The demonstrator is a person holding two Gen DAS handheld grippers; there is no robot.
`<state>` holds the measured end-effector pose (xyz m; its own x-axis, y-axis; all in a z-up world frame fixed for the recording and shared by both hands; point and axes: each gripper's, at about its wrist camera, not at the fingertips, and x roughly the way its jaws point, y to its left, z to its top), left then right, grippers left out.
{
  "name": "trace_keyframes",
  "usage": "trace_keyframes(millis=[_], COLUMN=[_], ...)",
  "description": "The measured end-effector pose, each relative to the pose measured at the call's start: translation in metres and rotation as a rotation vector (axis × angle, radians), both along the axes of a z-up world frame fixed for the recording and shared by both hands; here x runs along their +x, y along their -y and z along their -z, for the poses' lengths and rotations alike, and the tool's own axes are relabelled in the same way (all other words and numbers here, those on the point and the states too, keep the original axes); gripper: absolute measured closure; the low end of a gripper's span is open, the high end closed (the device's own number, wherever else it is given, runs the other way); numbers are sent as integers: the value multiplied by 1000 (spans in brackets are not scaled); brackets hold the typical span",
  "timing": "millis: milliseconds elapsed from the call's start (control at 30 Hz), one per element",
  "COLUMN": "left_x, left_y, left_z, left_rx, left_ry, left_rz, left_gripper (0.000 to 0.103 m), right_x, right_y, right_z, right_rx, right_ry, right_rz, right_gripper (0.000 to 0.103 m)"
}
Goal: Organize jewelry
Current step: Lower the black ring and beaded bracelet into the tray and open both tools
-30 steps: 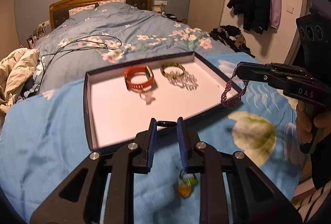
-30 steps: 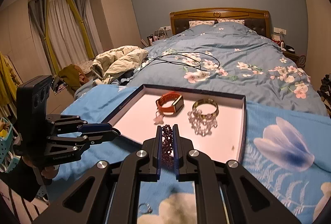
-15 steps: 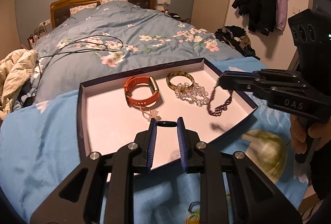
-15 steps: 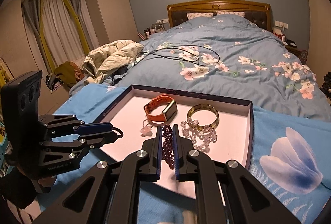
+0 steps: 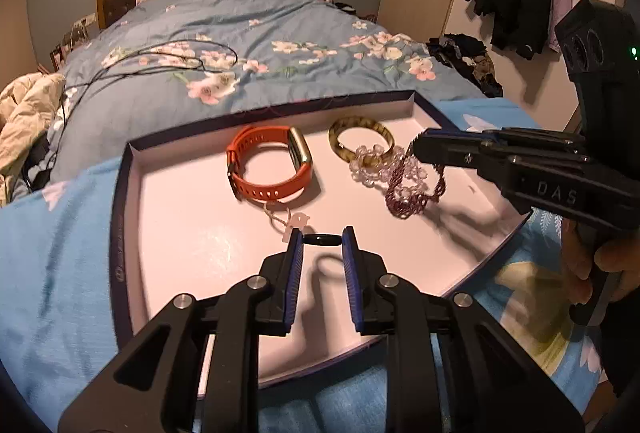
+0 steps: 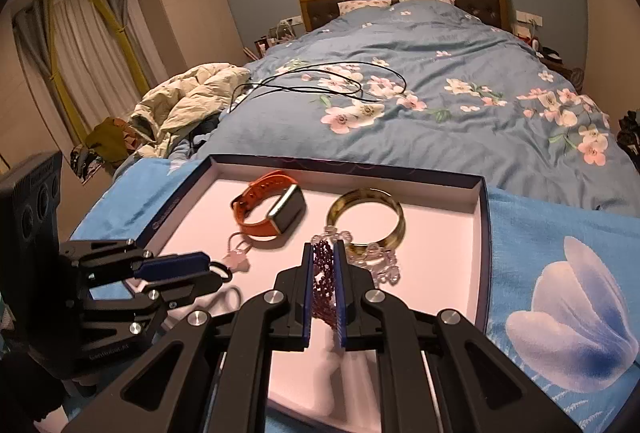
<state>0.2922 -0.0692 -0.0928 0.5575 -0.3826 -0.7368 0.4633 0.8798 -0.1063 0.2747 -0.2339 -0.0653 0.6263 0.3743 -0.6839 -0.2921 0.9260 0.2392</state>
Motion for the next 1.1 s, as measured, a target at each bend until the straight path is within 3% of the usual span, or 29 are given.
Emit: trace_keyframes(millis=[533,633,933,1100], left_x=[16,9,-24,-56], left_y=[5,5,-17,-29], left_z=[18,12,-22,-31], left_rx=[19,27,-4,20], left_ry=[-44,-10,107,151], left_rz=[-17,-18,-43,-27], left_gripper=[82,72,58,56], right_x=[14,10,-28,-62], right_y=[6,9,14,8], right_z=[13,9,-16,-25], right_rx=[-20,-8,-7,-17], right_ry=[-41,-35,42,72], right_rz=[54,60,43,-13], right_gripper=[92,89,73,71])
